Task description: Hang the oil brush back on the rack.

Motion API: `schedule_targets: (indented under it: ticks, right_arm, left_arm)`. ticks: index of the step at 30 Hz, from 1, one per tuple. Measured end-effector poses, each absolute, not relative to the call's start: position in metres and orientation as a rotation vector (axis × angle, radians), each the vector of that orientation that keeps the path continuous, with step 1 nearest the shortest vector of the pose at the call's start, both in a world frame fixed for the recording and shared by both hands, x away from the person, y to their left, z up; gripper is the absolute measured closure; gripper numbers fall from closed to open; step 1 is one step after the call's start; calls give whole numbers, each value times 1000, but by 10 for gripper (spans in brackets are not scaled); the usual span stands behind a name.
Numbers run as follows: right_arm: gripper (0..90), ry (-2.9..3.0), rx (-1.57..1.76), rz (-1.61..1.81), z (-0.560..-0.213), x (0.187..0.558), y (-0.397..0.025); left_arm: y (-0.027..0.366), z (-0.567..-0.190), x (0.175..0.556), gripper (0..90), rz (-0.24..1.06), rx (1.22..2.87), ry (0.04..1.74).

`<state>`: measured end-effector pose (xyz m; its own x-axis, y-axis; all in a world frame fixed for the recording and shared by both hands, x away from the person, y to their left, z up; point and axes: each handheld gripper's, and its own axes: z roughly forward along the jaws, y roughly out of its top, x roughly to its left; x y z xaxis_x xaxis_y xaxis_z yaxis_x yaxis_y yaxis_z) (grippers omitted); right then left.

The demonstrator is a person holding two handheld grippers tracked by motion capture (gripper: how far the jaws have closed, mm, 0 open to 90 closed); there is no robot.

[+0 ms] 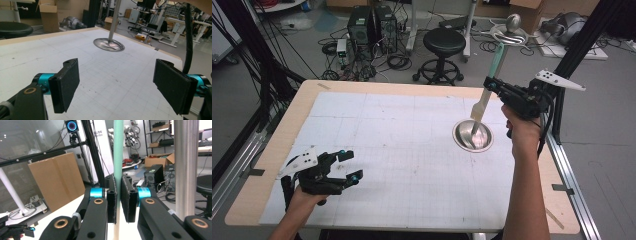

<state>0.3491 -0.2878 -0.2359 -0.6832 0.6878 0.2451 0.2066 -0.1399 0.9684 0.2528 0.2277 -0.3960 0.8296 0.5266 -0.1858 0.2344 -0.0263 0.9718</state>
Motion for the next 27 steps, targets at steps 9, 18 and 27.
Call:
schedule_targets:
  ticks: [9, 18, 27]
  right_arm:
    - [548, 1698, 1021, 1827, -240, 336, -296]
    - [358, 1666, 1029, 1703, -259, 308, -310]
    - [174, 1771, 1017, 1540, -299, 280, -299]
  left_arm:
    - [230, -397, 253, 215, 262, 1610, 625]
    - [234, -399, 255, 212, 272, 1594, 646]
    - [237, -401, 256, 222, 273, 1580, 665]
